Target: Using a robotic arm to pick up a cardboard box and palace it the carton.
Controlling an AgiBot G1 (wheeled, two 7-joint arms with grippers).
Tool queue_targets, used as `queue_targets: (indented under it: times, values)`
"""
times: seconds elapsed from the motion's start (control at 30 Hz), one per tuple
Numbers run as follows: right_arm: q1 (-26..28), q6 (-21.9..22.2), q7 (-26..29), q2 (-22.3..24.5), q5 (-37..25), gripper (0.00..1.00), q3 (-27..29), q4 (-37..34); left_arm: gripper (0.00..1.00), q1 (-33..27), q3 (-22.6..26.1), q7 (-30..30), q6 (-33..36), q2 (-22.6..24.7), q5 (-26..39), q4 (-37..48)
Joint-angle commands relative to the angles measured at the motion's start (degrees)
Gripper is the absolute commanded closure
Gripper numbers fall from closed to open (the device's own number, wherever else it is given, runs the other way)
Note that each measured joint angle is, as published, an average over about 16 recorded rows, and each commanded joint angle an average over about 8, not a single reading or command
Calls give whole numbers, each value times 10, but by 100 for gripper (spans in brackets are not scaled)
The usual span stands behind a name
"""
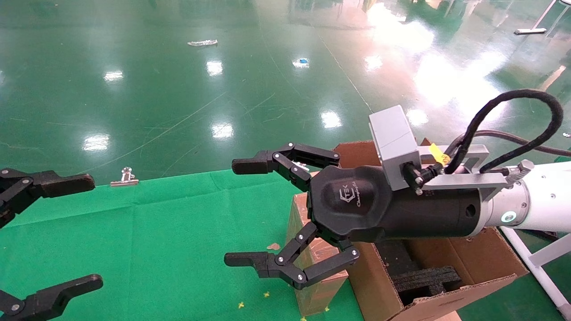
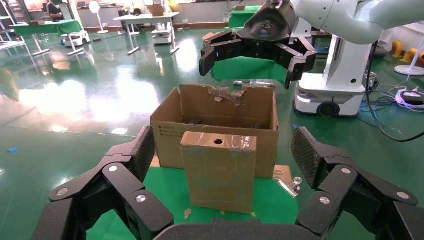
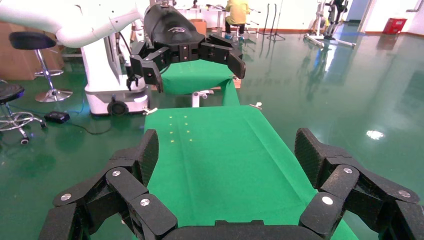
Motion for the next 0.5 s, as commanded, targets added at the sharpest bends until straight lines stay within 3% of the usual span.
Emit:
queue_targets:
  times: [0.03, 0.5]
  values:
    - [0, 0, 0, 0, 0, 0, 0, 0, 0, 0, 0, 0, 0, 0, 0, 0]
    - [0, 0, 0, 0, 0, 0, 0, 0, 0, 0, 0, 0, 0, 0, 0, 0]
